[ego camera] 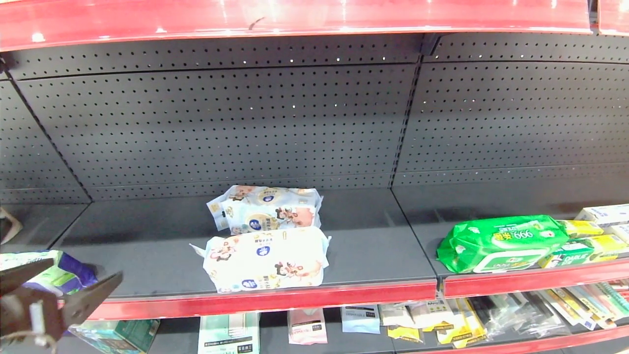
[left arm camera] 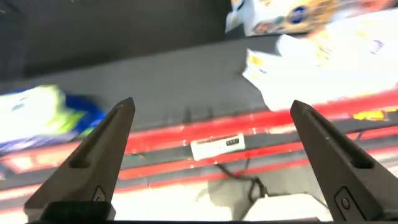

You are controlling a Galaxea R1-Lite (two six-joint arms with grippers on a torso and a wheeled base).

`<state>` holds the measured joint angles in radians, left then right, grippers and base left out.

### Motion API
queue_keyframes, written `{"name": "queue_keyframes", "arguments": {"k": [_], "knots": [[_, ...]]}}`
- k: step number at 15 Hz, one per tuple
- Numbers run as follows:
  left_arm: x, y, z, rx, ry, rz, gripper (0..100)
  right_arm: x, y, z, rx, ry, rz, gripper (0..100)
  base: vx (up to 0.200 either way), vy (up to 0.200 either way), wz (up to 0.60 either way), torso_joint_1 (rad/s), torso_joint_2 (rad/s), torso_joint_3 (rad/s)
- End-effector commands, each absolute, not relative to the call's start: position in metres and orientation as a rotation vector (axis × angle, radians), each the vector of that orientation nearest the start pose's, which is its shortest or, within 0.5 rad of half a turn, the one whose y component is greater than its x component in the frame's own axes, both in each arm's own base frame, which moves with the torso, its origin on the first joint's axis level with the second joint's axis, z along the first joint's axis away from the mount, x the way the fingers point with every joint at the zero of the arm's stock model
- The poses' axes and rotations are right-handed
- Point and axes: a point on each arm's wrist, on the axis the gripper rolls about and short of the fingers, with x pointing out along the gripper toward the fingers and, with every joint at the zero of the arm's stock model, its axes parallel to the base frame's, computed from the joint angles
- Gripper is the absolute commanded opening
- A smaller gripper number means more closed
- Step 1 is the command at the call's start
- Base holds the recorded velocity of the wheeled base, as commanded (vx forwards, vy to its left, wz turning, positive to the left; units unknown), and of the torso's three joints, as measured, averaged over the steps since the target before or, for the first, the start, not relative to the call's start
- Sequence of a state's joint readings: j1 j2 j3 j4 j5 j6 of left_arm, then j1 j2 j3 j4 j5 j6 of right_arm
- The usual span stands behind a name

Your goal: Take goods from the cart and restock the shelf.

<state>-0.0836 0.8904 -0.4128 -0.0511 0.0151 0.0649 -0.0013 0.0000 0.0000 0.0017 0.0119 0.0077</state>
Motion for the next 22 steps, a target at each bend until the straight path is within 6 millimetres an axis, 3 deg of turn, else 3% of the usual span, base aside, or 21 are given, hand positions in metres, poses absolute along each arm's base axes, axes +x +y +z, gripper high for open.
{"name": "queue_keyframes", "arguments": {"k": [1,3,6,9,12,22], "knots": [[-0.03,0.0,0.146,0.126,0.171,-0.091,100,-0.023,0.0,0.075,0.008,0.003,0.011,100,0.0,0.0,0.0,0.0,0.0,0.0],[-0.046,0.001,0.118,0.13,0.137,-0.1,100,-0.023,0.0,0.075,0.008,0.003,0.011,100,0.0,0.0,0.0,0.0,0.0,0.0],[-0.04,0.0,0.089,0.061,0.149,-0.035,100,-0.023,0.0,0.075,0.008,0.003,0.011,100,0.0,0.0,0.0,0.0,0.0,0.0],[-0.037,-0.001,0.089,0.053,0.12,-0.037,100,-0.023,0.0,0.075,0.008,0.003,0.011,100,0.0,0.0,0.0,0.0,0.0,0.0],[-0.023,-0.001,0.08,0.048,-0.042,-0.03,100,-0.023,0.0,0.075,0.008,0.003,0.011,100,0.0,0.0,0.0,0.0,0.0,0.0],[-0.023,0.0,0.075,0.009,0.003,0.002,100,-0.023,0.0,0.075,0.006,0.003,0.012,100,0.0,0.0,0.0,0.0,0.0,0.0]]}}
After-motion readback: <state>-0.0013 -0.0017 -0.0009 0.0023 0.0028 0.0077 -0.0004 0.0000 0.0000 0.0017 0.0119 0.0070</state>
